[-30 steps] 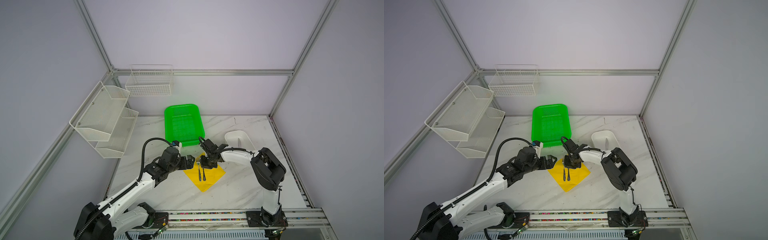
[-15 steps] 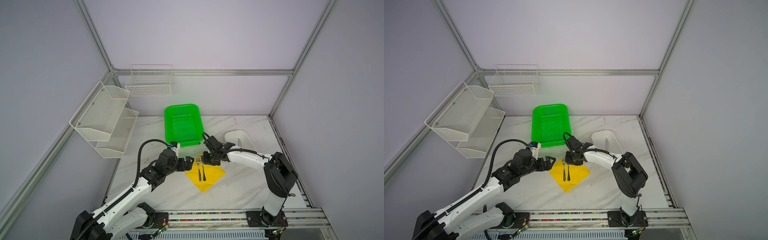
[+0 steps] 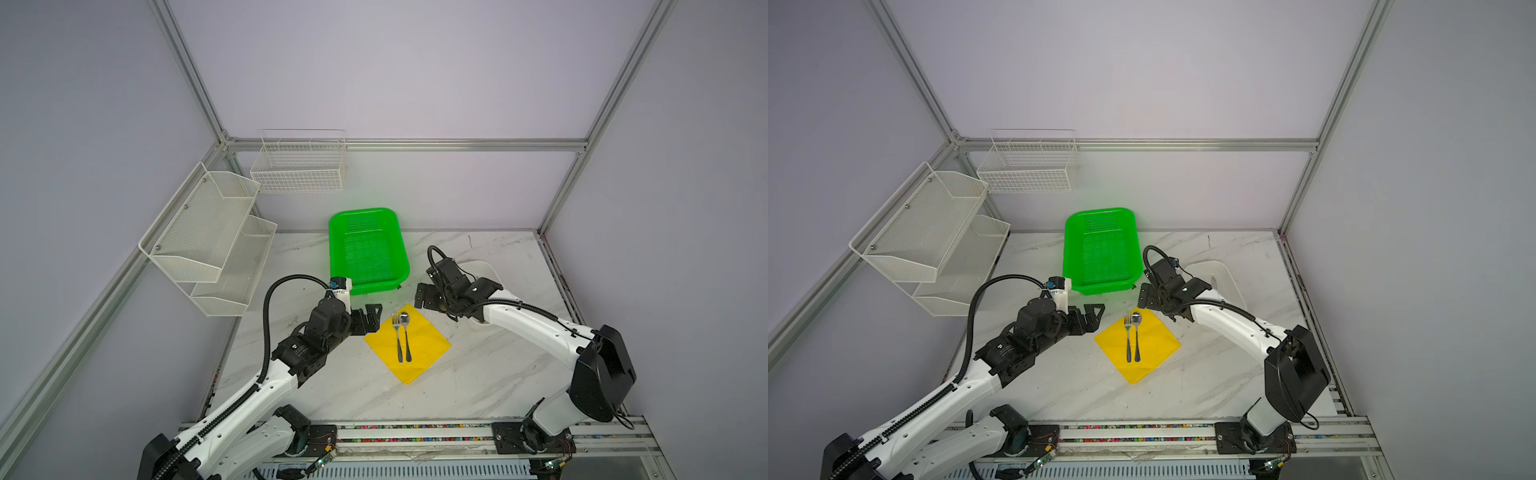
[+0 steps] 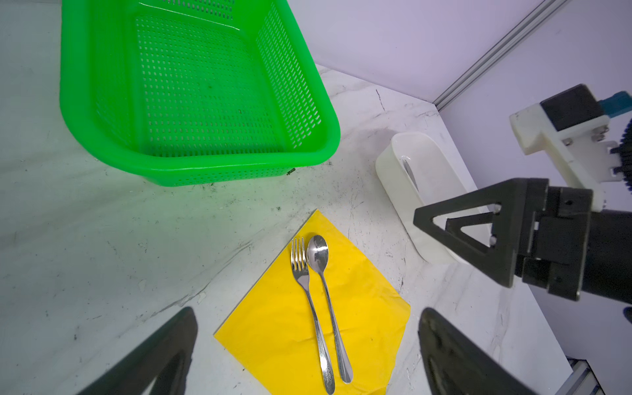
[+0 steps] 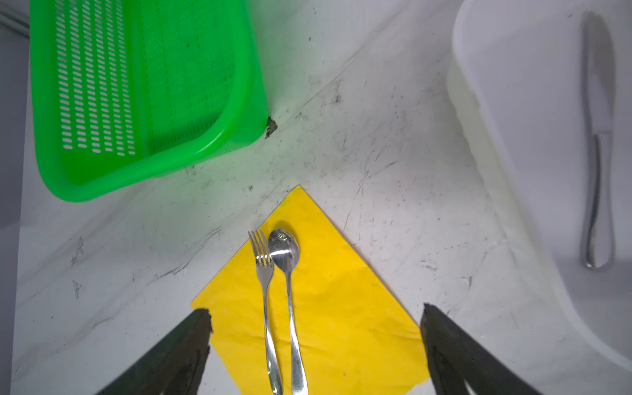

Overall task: Place the utensils on the paper napkin and roll it up
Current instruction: 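Lower the spoon beside the fork and open the right gripper, then move the right gripper back into the tray toward the silver knife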

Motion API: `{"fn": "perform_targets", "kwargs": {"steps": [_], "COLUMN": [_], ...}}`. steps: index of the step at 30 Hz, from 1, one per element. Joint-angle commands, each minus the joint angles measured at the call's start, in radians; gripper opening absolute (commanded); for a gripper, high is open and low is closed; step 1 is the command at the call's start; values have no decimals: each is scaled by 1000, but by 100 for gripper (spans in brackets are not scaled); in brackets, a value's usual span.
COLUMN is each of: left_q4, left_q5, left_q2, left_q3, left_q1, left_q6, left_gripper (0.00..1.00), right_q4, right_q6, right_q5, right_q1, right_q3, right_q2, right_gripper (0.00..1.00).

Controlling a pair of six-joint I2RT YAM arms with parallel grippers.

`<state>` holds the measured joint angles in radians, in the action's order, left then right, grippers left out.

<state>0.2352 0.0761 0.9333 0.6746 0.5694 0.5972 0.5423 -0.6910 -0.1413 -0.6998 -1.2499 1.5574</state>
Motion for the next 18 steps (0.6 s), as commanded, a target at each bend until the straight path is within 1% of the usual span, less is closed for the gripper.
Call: {"fn": "perform_targets", "kwargs": {"steps": [1, 4, 5, 6, 7, 8, 9, 10, 11, 12, 16, 18], "left_q4": [-113, -150, -154, -142, -109, -72, -64, -69, -62, -30, 174, 214], "left_q5": [-60, -90, -88, -68, -19, 28, 30, -14, -53, -64, -61, -72], "left_q2": [12, 17, 18, 18, 20, 22, 25, 29, 36, 45, 99, 116], "left_q3": [-12, -16, -17, -11, 1, 12, 13, 15, 27, 51, 206, 245], "left_q1": [-8, -9, -11, -12, -14, -17, -24, -36, -44, -43, -43, -45], "left_q6": [-53, -50, -44, -27, 22, 79, 97, 77, 49, 24, -92, -131], "left_gripper": [100, 100, 100, 99, 100, 100, 100, 100, 100, 100, 100, 100], "right_q4": [23, 3, 5, -25, -46, -32, -31, -35, -47, -47, -13, 8], "right_q6": [-3, 10, -15, -16, -29, -83, -85, -91, -96, -114, -125, -98], "right_q5": [-105, -163, -172, -166, -152, -120, -63, -9, 7, 5, 51, 59], "right_q1": [38, 43, 45, 48, 65, 100, 138, 179, 204, 217, 273, 290], "right_q3": [-26, -47, -50, -35, -16, -10, -9, -1, 7, 9, -53, -90], "right_q2": [-16, -13, -17, -27, -32, -26, -13, -2, 1, 1, 39, 66], "right_gripper": [97, 97, 98, 97, 98, 97, 98, 97, 97, 97, 96, 95]}}
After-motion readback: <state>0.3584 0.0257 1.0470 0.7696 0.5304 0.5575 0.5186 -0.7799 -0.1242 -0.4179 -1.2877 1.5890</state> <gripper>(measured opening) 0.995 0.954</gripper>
